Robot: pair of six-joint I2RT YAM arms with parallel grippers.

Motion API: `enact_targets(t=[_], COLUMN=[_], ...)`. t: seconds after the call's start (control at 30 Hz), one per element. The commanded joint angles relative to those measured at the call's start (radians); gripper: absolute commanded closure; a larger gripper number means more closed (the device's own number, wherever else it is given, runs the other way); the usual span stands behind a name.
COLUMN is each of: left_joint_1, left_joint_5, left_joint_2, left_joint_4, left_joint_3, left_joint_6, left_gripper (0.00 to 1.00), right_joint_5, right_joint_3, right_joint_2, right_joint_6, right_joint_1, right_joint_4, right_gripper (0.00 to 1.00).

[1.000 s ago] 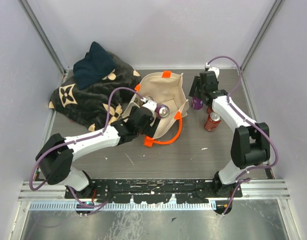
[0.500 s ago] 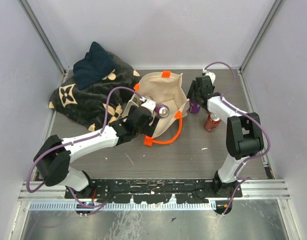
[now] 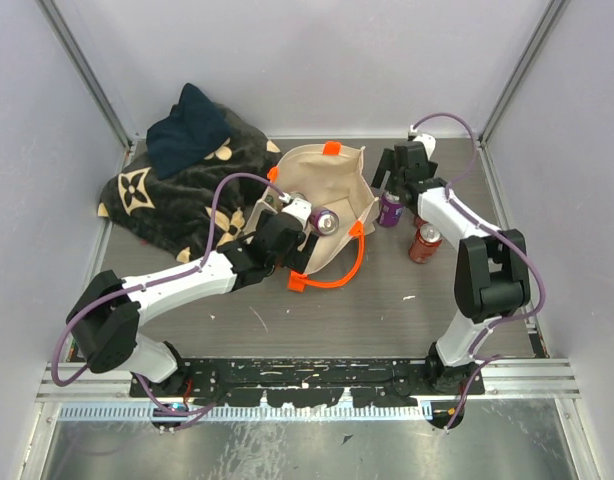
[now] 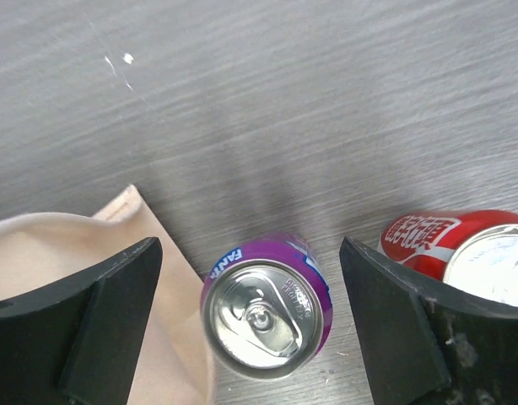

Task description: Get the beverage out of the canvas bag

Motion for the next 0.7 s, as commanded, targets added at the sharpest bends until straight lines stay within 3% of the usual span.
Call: enact_targets(t=[0.0, 0.17, 0.37, 0.67], left_joint_1=[0.003, 0.003, 0.003, 0.003], left_joint_5=[-0.026, -0.027, -0.032, -0.031], left_joint_2=[-0.003, 0.000, -0.005, -0.019], left_joint_4=[-0.017, -0.020, -0.027, -0.036], left_joint_3=[0.032, 0.039, 0.041, 0.039], left_joint_6=[0.026, 0.027, 0.021, 0.006], left_gripper=[0.02, 0.02, 0.02, 0.02], right_joint_5=[0.038, 0.060, 0.049, -0.149], right_joint_3=[0.092, 0.135, 0.181, 0.239], right_joint_2=[-0.146, -0.276, -0.385, -0.273], right_joint_6=[-0.018, -0.064, -0.190, -0.217], right_joint_1=[0.003, 0.051, 0.227, 0.324], right_joint_4=[0.003, -0.017, -0.052, -0.198], right_gripper=[0.08, 0.10, 0.18, 0.30])
